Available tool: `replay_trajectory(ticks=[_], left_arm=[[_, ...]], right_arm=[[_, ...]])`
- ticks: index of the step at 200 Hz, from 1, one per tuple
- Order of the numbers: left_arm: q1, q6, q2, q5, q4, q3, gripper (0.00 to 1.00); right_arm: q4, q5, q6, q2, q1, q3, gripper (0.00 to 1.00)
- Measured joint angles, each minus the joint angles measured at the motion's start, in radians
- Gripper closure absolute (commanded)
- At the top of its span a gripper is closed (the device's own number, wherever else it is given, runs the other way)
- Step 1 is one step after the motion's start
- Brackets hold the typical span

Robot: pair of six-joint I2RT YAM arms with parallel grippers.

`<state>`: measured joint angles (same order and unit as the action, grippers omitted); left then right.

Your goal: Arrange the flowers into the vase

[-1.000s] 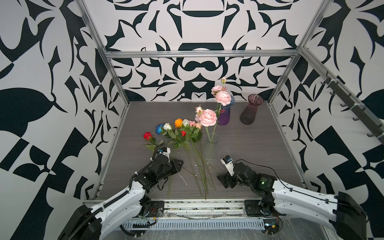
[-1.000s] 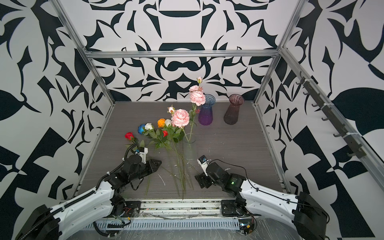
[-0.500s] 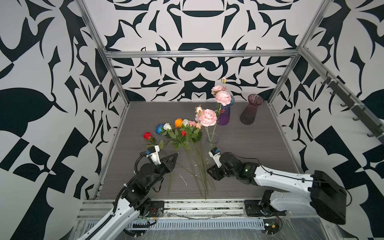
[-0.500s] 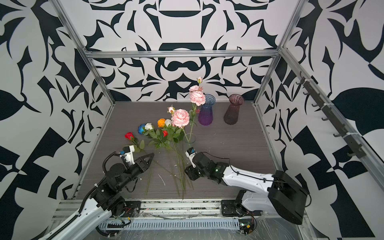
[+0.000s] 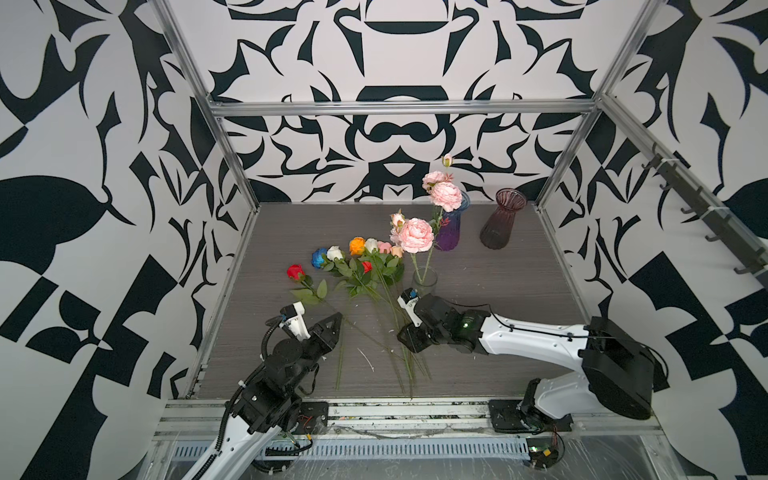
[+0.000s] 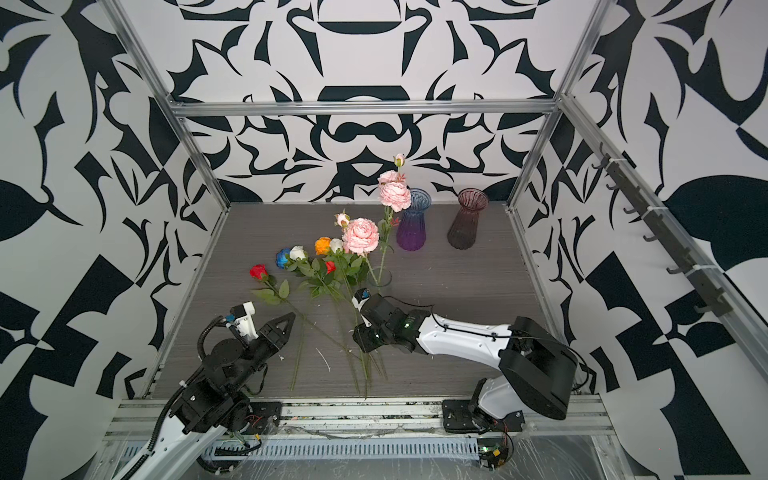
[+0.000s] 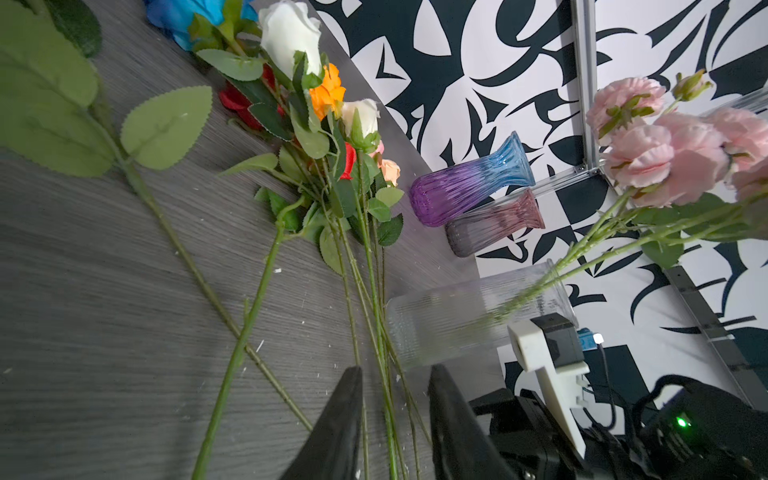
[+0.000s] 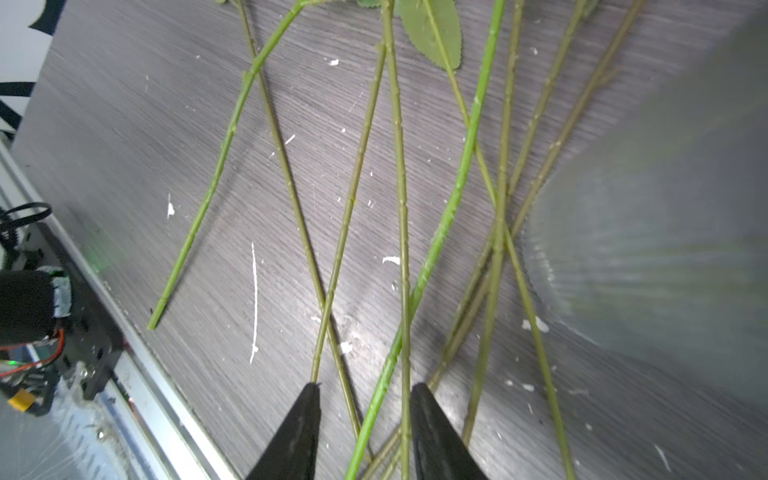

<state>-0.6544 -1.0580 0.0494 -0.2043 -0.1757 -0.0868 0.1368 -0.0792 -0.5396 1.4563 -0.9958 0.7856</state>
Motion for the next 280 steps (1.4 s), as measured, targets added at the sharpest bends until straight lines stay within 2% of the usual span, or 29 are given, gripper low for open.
replay_trajectory(ticks=[25, 61, 133, 158, 205, 220, 280], left_arm=[[0.0, 0.0, 0.025, -0.02, 0.016, 0.006, 0.68], [0.0, 0.0, 0.051, -0.027, 0.038, 0.013, 0.68], [0.0, 0.0, 0.034, -0.028, 0.038, 0.013, 0.67], [0.0, 0.001, 0.032, -0.028, 0.038, 0.013, 0.67], [0.0, 0.003, 0.011, -0.029, 0.038, 0.013, 0.65], [0.0, 0.003, 0.01, -0.032, 0.038, 0.014, 0.65], [0.0, 0.003, 0.01, -0.035, 0.037, 0.014, 0.64]], right_arm=[[0.082, 0.058, -0.002, 0.06, -0.012, 0.086, 0.52], [0.209, 0.131, 0.031, 0.186, -0.021, 0.274, 0.54], [0.423, 0.212, 0.111, 0.51, -0.021, 0.63, 0.7], [0.468, 0.227, 0.124, 0.55, -0.021, 0.669, 0.75], [0.504, 0.234, 0.133, 0.555, -0.021, 0.687, 0.78], [0.505, 0.234, 0.141, 0.555, -0.021, 0.689, 0.84], [0.512, 0.229, 0.146, 0.566, -0.021, 0.689, 0.98]])
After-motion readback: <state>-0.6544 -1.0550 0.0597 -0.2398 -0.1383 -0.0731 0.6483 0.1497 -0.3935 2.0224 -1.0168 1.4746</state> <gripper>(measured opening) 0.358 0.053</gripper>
